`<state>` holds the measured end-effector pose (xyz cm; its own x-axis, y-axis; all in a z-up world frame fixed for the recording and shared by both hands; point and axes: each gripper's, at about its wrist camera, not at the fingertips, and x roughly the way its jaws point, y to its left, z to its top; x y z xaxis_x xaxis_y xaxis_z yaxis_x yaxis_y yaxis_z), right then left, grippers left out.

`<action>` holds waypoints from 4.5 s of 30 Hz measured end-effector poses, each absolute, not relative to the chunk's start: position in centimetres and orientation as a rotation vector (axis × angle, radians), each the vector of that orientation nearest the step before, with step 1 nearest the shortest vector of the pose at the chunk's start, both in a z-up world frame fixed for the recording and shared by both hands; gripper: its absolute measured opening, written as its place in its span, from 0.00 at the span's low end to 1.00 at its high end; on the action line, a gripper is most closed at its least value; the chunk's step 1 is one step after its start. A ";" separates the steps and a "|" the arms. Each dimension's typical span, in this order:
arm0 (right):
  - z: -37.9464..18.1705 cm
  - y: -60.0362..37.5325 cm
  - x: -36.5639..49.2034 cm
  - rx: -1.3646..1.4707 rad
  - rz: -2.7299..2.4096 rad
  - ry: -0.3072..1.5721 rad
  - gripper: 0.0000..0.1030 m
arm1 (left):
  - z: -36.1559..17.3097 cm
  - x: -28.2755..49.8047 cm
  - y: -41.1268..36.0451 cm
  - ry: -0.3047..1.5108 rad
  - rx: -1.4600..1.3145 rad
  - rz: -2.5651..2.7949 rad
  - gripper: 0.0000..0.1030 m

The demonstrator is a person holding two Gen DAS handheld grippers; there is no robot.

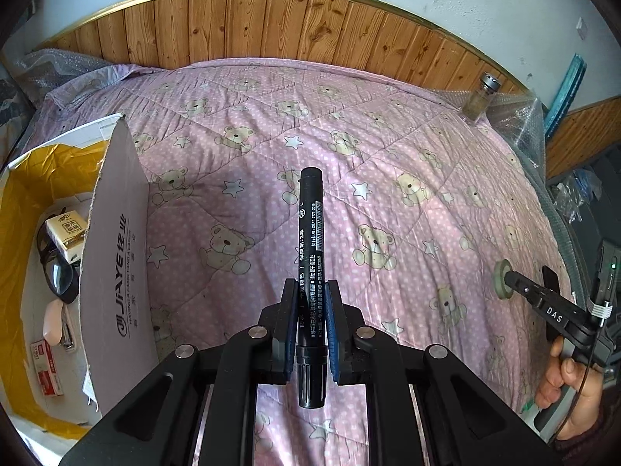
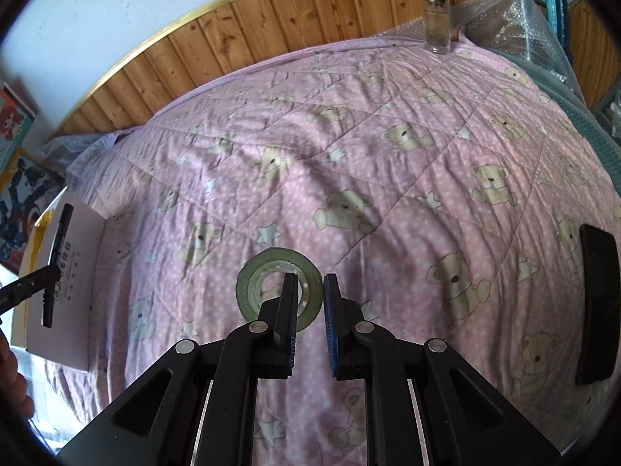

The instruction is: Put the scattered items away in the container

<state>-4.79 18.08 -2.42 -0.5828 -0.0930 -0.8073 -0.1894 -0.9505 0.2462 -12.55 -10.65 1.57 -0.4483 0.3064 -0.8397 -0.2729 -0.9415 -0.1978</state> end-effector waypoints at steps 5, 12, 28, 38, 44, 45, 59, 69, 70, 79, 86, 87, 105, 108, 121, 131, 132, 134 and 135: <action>-2.0 15.1 -3.2 -1.433 2.741 0.448 0.13 | 2.8 -10.0 -10.9 -0.051 -1.371 2.418 0.14; -1.8 11.5 -1.5 -1.471 2.789 0.402 0.13 | 4.3 -6.8 -11.3 -0.031 -1.296 2.446 0.14; 1.1 1.0 0.0 -1.534 2.977 0.237 0.13 | 5.6 -2.5 -16.3 -0.100 -1.225 2.491 0.14; 3.7 -5.2 -1.3 -1.562 3.105 0.127 0.13 | 6.3 -1.7 -22.6 -0.249 -1.224 2.526 0.14; 5.5 -9.2 -2.7 -1.575 3.190 0.073 0.13 | 7.1 -1.8 -26.8 -0.342 -1.213 2.573 0.14; 5.8 -9.9 -3.0 -1.575 3.204 0.062 0.13 | 7.3 -1.9 -27.5 -0.357 -1.210 2.583 0.14; 7.7 -18.9 -7.0 -1.625 3.319 -0.129 0.13 | 7.6 -5.5 -36.0 -0.523 -1.246 2.666 0.14; 5.5 -22.5 -11.5 -1.793 3.242 -0.251 0.13 | 4.5 -8.6 -38.8 -0.564 -1.451 2.606 0.14; 5.2 -22.8 -11.9 -1.807 3.230 -0.266 0.13 | 4.2 -8.8 -39.1 -0.568 -1.475 2.598 0.14; 3.0 -25.2 -16.6 -1.895 3.138 -0.328 0.33 | 1.3 -11.1 -39.7 -0.554 -1.652 2.588 0.22; 2.0 -24.8 -17.7 -1.942 3.100 -0.266 0.35 | 0.3 -10.5 -40.2 -0.571 -1.662 2.579 0.22; 1.9 -24.8 -17.7 -1.945 3.097 -0.265 0.35 | 0.2 -10.5 -40.2 -0.572 -1.662 2.576 0.22; 2.1 -24.7 -15.2 -2.002 3.085 -0.395 0.36 | 1.5 -10.1 -38.1 -0.421 -1.613 2.605 0.22; 2.2 -24.8 -14.6 -2.010 3.085 -0.425 0.36 | 1.9 -9.8 -37.8 -0.403 -1.599 2.615 0.22; 2.6 -25.0 -12.2 -2.042 3.066 -0.496 0.36 | 3.9 -8.1 -36.9 -0.334 -1.520 2.669 0.22; 2.7 -24.4 -11.5 -2.057 3.065 -0.420 0.38 | 4.5 -7.2 -36.6 -0.323 -1.495 2.686 0.22; 2.8 -24.4 -11.4 -2.050 3.066 -0.421 0.38 | 4.6 -7.2 -36.6 -0.324 -1.495 2.686 0.22; 3.0 -24.4 -11.3 -2.039 3.071 -0.426 0.38 | 4.6 -7.1 -36.6 -0.319 -1.492 2.689 0.22; 3.0 -24.5 -11.3 -2.039 3.074 -0.422 0.38 | 4.6 -7.1 -36.6 -0.320 -1.491 2.690 0.22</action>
<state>-11.27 -24.46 3.04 -0.2859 -0.3325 -0.8987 0.5626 -0.8175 0.1235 -7.05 -36.56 4.65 -0.5340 0.1423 -0.8334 0.0570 -0.9774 -0.2034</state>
